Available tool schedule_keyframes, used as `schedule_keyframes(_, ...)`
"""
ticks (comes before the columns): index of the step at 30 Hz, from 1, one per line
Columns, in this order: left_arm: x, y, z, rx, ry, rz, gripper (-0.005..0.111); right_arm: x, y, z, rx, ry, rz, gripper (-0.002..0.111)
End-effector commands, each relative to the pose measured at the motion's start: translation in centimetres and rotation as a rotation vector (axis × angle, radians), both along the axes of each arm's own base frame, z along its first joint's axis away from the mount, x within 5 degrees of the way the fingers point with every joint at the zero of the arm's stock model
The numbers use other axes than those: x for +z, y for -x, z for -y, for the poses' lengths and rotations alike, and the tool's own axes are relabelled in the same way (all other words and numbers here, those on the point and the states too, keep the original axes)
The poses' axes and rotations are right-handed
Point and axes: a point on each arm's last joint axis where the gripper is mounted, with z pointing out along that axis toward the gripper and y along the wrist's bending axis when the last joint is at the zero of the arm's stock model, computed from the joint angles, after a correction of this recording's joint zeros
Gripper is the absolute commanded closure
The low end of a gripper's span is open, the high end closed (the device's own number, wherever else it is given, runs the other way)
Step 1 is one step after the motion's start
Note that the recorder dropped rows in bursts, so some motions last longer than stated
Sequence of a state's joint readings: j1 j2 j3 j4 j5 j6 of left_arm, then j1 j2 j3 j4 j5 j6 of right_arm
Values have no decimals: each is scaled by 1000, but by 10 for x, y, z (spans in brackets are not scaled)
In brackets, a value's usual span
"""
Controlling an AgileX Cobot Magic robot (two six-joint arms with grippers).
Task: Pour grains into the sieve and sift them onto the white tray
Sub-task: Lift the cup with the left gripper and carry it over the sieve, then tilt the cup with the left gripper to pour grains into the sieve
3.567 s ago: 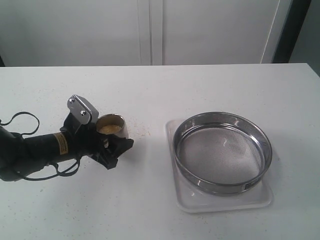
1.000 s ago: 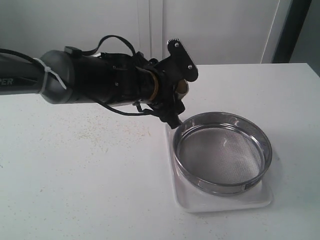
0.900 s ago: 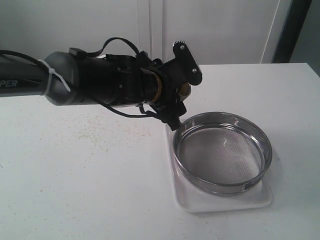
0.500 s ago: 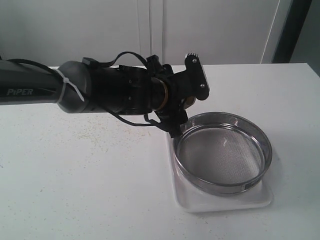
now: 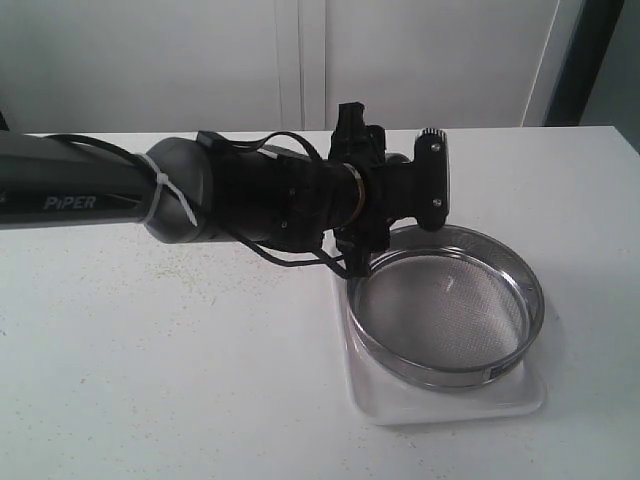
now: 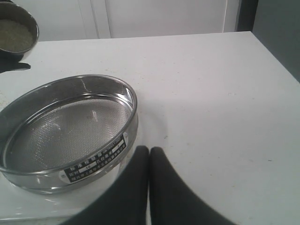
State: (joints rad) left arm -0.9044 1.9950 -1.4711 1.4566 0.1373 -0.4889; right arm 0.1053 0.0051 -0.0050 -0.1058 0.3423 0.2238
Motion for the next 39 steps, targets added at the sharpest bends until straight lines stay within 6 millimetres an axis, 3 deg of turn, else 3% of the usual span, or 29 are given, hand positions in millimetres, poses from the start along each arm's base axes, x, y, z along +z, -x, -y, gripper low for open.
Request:
schedule_keyframes(1,10,1,3,-48,-30,71,107,-1,0,0,-1,-24,6,108)
schedule_keyframes(12,-28,0,15,-116,-168,106,107,-1,0,0,-1,-24,6,108)
schedule_keyframes(39,-22,22,30,-150,-358,286,107,-1,0,0,-1,-24,6,108)
